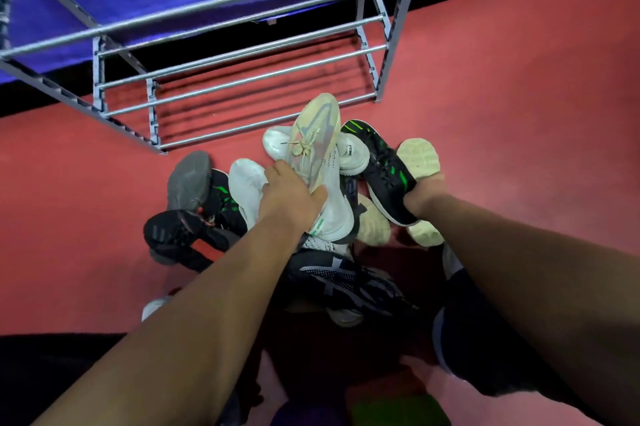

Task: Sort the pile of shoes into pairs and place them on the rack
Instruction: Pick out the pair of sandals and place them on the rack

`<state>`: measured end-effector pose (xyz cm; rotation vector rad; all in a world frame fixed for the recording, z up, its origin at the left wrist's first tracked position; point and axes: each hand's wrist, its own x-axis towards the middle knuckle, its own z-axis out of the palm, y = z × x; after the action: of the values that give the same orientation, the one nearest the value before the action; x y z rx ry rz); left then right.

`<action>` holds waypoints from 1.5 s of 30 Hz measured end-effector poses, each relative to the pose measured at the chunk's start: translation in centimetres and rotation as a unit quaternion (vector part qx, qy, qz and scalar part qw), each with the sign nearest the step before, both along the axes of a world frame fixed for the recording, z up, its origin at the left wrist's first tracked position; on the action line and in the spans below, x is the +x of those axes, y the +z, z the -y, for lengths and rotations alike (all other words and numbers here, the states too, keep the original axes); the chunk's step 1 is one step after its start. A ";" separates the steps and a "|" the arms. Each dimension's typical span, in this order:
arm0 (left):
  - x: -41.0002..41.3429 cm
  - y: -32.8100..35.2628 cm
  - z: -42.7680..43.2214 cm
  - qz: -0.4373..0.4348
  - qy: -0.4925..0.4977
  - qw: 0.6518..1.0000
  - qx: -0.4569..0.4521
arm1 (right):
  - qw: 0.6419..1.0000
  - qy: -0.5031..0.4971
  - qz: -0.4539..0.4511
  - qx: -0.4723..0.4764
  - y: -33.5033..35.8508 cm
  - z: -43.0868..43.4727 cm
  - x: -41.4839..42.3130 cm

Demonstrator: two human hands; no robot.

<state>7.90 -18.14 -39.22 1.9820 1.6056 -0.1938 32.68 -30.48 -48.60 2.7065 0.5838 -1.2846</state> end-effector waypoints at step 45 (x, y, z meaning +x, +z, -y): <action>-6.1 2.5 -3.0 0.124 0.244 0.958 -0.091 | 0.949 0.225 0.039 0.217 11.3 -5.5 -5.9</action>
<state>1.81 -15.12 -36.71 1.3613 1.7770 0.0944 26.76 -24.94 -37.26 2.6710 1.5231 -1.0130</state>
